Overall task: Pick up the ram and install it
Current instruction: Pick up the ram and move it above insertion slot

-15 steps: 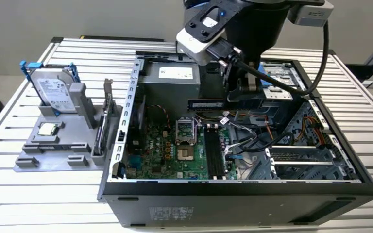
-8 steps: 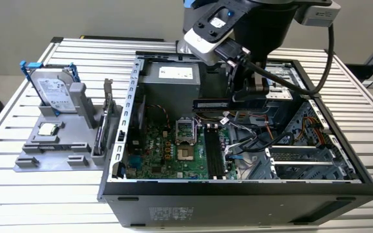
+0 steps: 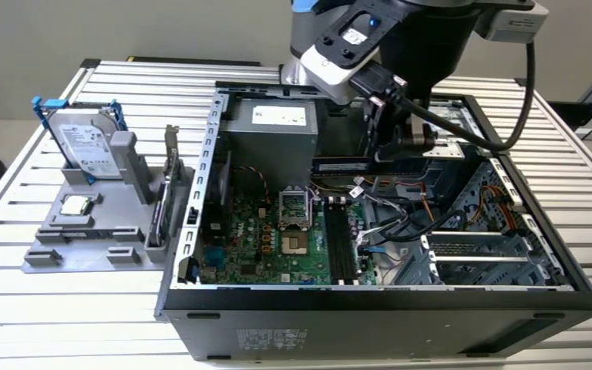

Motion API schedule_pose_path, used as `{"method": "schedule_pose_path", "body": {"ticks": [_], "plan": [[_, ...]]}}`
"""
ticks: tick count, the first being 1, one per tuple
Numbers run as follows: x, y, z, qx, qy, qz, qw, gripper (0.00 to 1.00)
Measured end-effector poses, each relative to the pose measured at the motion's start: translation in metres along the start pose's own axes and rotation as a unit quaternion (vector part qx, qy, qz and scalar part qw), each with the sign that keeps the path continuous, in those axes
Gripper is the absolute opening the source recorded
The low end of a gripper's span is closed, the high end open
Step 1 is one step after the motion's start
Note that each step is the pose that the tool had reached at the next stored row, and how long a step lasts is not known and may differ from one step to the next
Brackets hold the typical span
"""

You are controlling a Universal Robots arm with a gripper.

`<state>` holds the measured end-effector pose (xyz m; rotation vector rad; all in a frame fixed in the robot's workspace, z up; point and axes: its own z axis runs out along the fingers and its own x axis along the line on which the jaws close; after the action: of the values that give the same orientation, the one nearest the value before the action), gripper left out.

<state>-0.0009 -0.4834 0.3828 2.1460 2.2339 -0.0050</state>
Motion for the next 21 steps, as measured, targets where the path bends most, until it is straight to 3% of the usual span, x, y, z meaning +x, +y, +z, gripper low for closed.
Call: {"method": "schedule_pose_path", "body": {"ticks": [14,21], "plan": [[-0.0003,0.0068,0.0002,0.0,-0.0002,0.0,1.0,0.0],[-0.0003,0.0071,0.0002,0.0,-0.0003,0.0,1.0,0.0]]}}
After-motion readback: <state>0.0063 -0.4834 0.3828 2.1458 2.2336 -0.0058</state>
